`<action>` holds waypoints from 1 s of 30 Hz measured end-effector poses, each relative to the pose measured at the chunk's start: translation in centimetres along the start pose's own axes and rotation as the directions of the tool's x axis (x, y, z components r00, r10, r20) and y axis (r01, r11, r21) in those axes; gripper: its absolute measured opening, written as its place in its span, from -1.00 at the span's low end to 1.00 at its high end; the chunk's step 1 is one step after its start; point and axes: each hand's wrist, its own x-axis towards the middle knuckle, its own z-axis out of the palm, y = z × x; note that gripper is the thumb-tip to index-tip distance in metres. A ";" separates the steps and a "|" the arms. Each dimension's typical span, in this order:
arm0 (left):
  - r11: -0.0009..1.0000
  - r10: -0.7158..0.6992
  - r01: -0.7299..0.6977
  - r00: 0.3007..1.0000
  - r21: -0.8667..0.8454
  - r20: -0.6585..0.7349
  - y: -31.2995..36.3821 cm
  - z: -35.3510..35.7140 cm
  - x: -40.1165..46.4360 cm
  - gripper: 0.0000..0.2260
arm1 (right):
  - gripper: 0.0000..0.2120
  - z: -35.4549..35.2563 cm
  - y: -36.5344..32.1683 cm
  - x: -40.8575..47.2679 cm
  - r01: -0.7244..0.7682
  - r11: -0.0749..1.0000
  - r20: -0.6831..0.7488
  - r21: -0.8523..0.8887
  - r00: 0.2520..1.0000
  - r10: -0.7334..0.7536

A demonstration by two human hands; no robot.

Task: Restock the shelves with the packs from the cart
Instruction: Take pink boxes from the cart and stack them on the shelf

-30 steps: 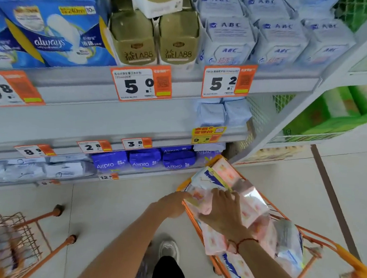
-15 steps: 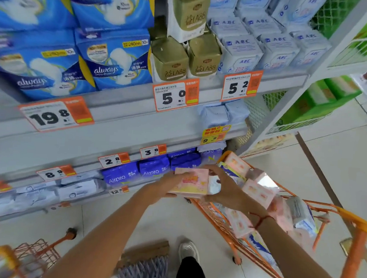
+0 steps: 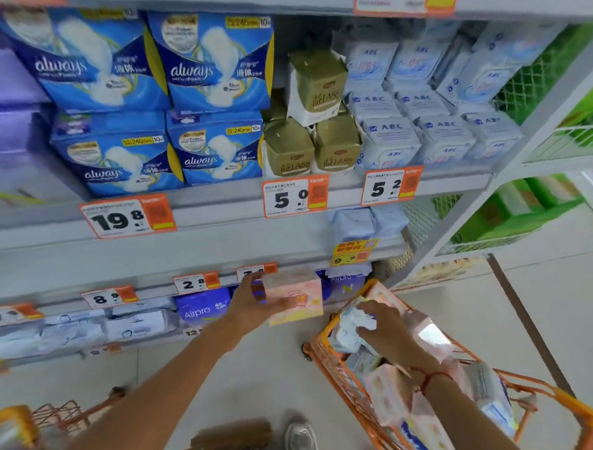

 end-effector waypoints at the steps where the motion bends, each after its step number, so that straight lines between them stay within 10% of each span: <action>1: 0.999 0.022 -0.022 1.000 0.028 -0.020 -0.3 0.2 0.6 -0.41 | -0.51 -0.6 0.8 0.6 -0.017 0.995 0.022 -0.101 1.000 0.019; 6: 0.991 0.080 -0.082 0.997 0.105 0.024 -1.7 1.1 3.6 -0.53 | -0.22 -2.4 4.6 2.2 -0.171 0.862 0.044 -0.478 0.975 0.217; 10: 0.987 0.123 -0.126 0.992 0.103 0.034 -4.5 2.5 7.0 -0.04 | -0.07 -0.1 7.2 3.0 -0.135 0.831 0.137 -0.540 0.960 0.245; 14: 0.977 0.196 -0.205 0.973 0.064 0.123 -6.0 4.9 9.4 -0.48 | -0.20 3.5 8.5 2.7 -0.322 0.679 -0.138 -0.660 0.940 0.311; 24: 0.884 0.462 -0.466 0.871 -0.014 0.166 -4.8 8.6 12.9 -0.49 | -0.50 1.5 3.0 1.5 -0.351 0.754 -0.336 -0.555 0.924 0.183; 30: 0.757 0.652 -0.641 0.728 0.128 -0.211 -2.6 1.2 17.0 -0.35 | -0.42 0.3 -4.1 6.9 0.152 0.985 -0.196 0.081 0.971 -0.133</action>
